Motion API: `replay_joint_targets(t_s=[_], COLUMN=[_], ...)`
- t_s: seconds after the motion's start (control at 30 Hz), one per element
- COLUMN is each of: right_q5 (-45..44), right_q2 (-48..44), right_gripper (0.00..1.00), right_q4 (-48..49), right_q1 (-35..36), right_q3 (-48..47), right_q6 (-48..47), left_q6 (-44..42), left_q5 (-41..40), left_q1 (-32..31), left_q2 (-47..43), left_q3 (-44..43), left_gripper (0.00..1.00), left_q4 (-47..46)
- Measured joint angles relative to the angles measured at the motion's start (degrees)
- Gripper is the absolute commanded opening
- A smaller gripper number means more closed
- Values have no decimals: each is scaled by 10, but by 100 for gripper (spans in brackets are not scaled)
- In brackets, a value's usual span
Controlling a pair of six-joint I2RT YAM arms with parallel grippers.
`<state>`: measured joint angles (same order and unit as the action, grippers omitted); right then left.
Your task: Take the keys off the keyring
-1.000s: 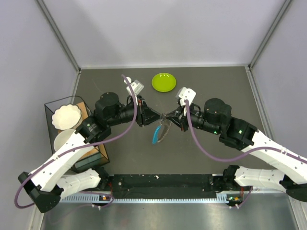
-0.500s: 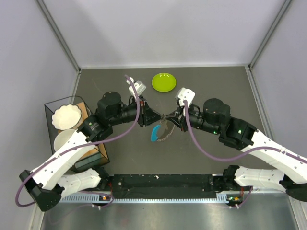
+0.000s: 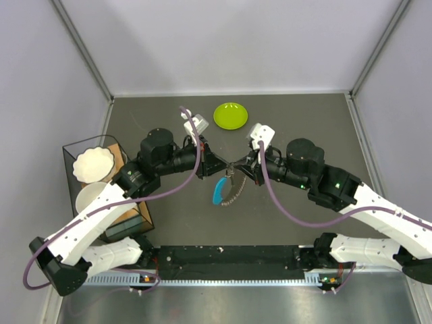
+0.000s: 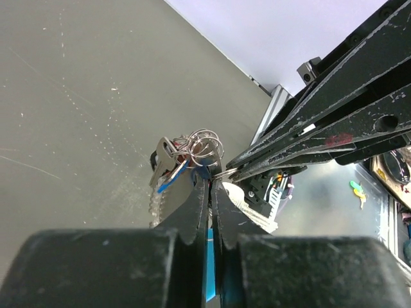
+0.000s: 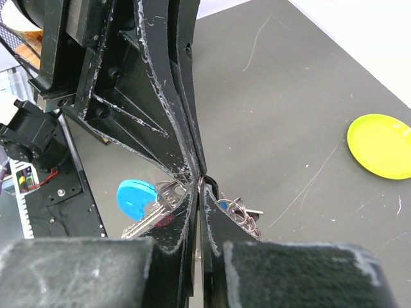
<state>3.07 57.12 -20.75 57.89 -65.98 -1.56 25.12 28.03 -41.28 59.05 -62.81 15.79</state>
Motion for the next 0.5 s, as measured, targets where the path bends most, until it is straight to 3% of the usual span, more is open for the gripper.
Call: replay_joint_targets(t_s=[0.3,0.5], right_q5=[11,57], right_q2=[-18,-69], right_gripper=[0,0], right_q4=[20,97], right_q1=[-5,-15], right_q3=[27,103], right_q6=[-23,-35], left_q6=[-4,0], left_q5=[5,32], left_q1=[0,1], left_q2=[-1,-1], left_q3=[0,0], left_gripper=[0,0], left_q4=[14,10])
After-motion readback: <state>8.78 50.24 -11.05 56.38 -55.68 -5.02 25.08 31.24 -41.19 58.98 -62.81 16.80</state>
